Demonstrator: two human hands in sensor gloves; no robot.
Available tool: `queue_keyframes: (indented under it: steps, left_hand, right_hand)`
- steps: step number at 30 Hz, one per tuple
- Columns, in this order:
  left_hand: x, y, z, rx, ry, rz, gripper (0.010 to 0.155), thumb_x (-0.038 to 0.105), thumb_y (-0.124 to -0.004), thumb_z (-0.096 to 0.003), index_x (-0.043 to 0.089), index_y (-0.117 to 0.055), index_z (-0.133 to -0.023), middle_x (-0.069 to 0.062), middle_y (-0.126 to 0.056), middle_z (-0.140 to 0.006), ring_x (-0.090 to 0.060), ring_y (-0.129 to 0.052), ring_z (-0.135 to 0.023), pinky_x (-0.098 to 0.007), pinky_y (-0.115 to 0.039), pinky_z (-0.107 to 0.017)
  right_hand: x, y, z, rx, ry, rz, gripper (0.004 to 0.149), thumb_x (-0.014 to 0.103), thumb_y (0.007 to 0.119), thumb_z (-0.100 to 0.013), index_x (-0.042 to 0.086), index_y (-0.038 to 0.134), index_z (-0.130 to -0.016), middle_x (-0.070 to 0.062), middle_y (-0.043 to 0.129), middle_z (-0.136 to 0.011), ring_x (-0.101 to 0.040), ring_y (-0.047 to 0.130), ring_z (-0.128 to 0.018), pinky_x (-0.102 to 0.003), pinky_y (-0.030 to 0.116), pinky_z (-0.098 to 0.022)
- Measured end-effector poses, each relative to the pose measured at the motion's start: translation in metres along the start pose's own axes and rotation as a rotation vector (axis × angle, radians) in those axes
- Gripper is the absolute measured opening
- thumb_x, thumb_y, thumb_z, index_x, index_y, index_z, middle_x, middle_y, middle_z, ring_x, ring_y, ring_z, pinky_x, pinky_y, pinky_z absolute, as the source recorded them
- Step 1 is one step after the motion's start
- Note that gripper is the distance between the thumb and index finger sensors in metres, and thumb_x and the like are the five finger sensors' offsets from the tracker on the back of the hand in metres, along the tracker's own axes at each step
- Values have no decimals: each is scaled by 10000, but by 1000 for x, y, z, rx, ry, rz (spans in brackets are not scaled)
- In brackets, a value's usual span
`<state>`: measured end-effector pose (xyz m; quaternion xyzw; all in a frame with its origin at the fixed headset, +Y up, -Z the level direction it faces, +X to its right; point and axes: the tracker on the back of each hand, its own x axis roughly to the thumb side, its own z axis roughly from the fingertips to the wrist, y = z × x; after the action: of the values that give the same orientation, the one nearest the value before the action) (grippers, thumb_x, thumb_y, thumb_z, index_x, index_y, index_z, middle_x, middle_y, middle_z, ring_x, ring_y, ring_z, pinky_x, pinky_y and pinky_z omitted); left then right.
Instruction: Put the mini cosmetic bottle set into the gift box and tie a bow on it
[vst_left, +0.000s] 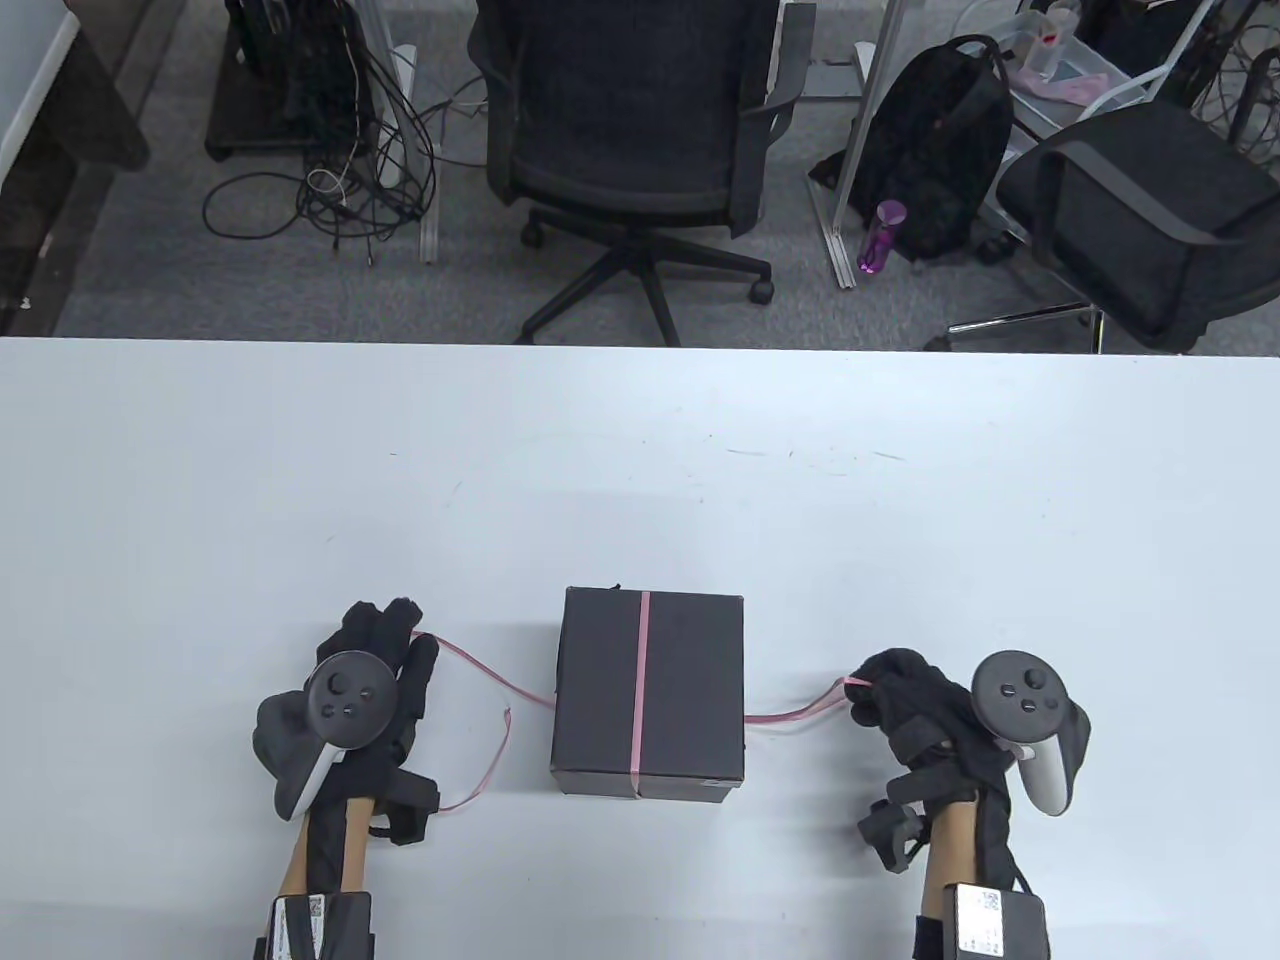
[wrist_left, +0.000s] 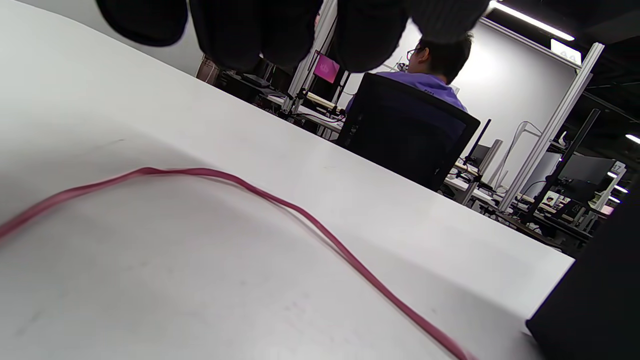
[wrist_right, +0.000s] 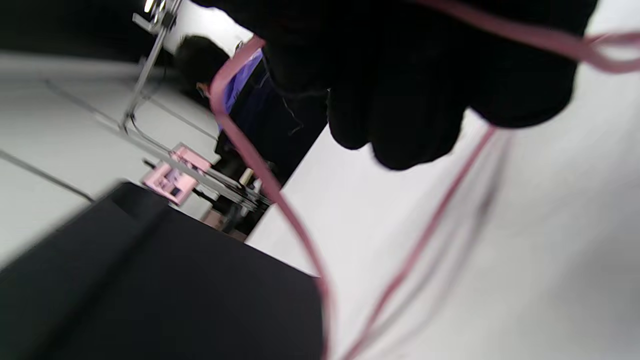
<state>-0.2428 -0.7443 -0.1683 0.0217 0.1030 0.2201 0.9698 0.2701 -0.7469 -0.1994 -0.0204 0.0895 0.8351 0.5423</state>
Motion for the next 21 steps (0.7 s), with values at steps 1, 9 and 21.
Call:
queue_keyframes:
  steps: [1,9,21]
  left_hand:
    - [0,1,0,-9,-8,6,584,520,-620,-589,250,-667,-1105,-177,-634,-1154,-479,-757,-988,-653,-692,-682]
    - [-11,15,-3,-100,-37,-157,411,296,-716,-579,316,-777,-985,-17,-827,-982,-285,-938,-787,-482,-819,-596]
    - [-19,-28,-11,-525,149,-850,832,290,-898,-465,487,-408,-1109,-35,-544,-1168,-284,-777,-955,-520,-746,-705]
  right_hand:
    - [-1,0,0,1,-9,-82,341,111,583,-594,-37,714,-873,-261,938,-673,-341,990,-462,-545,852,-392]
    - [1,4,-3,68,-52,-233,533,251,678,-618,-119,529,-973,-54,905,-516,-125,892,-267,-360,856,-255]
    - [5,10,-2,30,-40,-162,499,260,701,-614,-92,586,-949,-14,899,-450,-64,858,-193,-298,854,-184]
